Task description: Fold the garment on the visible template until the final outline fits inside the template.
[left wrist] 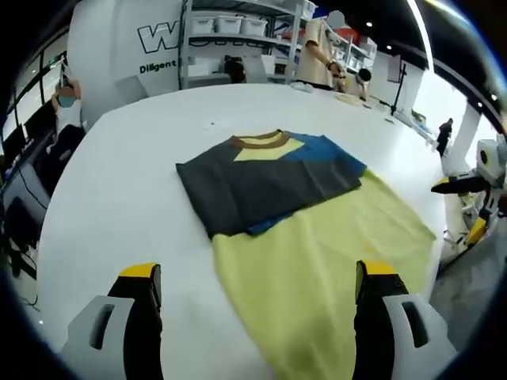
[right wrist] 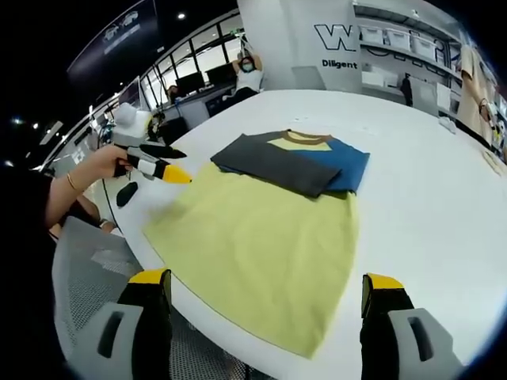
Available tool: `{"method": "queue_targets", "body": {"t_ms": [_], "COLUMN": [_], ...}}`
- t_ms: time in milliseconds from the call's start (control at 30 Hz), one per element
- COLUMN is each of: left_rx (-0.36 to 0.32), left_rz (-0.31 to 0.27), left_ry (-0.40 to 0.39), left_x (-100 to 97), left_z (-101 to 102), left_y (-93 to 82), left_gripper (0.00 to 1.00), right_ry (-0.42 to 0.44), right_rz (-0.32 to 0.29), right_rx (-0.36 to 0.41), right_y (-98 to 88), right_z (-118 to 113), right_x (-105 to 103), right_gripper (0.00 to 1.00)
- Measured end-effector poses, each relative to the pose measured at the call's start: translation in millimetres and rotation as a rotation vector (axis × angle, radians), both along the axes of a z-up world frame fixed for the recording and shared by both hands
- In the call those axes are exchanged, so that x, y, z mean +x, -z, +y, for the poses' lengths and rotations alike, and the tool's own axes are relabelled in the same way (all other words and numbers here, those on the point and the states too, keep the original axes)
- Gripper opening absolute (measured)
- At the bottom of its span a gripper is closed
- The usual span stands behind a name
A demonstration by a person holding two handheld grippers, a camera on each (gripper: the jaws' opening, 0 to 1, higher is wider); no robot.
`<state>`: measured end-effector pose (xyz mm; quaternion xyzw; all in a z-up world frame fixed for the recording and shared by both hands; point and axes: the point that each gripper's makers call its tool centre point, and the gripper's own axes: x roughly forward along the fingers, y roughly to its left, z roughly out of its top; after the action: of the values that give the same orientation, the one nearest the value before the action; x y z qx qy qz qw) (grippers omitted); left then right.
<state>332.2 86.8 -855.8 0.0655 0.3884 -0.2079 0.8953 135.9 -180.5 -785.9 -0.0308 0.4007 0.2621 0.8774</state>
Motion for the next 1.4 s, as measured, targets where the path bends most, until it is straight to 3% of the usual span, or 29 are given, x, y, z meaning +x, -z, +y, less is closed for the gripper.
{"method": "queue_targets", "body": {"t_ms": [33,67,200,367,1033,1233,1300,1400], "left_rx": [-0.003,-0.047,-0.048,-0.108,-0.083,-0.077,-0.064,-0.069], "left_rz": [0.002,0.023,0.02,-0.038,-0.065,-0.041,-0.007,-0.002], "left_ry": [-0.001,-0.078,-0.064,-0.044,0.018,0.055,0.088,0.089], "left_x": [0.4,0.6,-0.7,-1.4,-15.1,-38.2,-63.3,-69.1], "left_z": [0.6,4.8,5.9,-5.0,-12.9,-10.9,-7.1,-6.6], "left_y": [0.2,0.2,-1.9,-25.2,-37.1,-39.4,-35.5,-35.4], "left_gripper": [0.99,0.99,0.99,0.96,0.92,0.9,0.89,0.88], "right_ry": [0.002,0.004,0.007,0.047,0.051,0.028,0.023,0.019], "right_rz": [0.001,-0.003,-0.012,-0.035,-0.037,-0.023,0.004,0.006], "right_rx": [0.001,0.01,0.027,0.074,0.084,0.048,0.038,0.033], "right_y": [0.3,-0.4,-2.7,-10.1,-10.8,-4.1,3.6,5.0], "right_z": [-0.3,0.6,2.8,2.4,5.0,4.3,2.0,1.5], "right_x": [0.2,1.3,2.9,10.3,8.0,2.8,-4.4,-5.0], "right_gripper": [0.99,0.99,0.99,0.99,0.98,0.96,0.95,0.94]}}
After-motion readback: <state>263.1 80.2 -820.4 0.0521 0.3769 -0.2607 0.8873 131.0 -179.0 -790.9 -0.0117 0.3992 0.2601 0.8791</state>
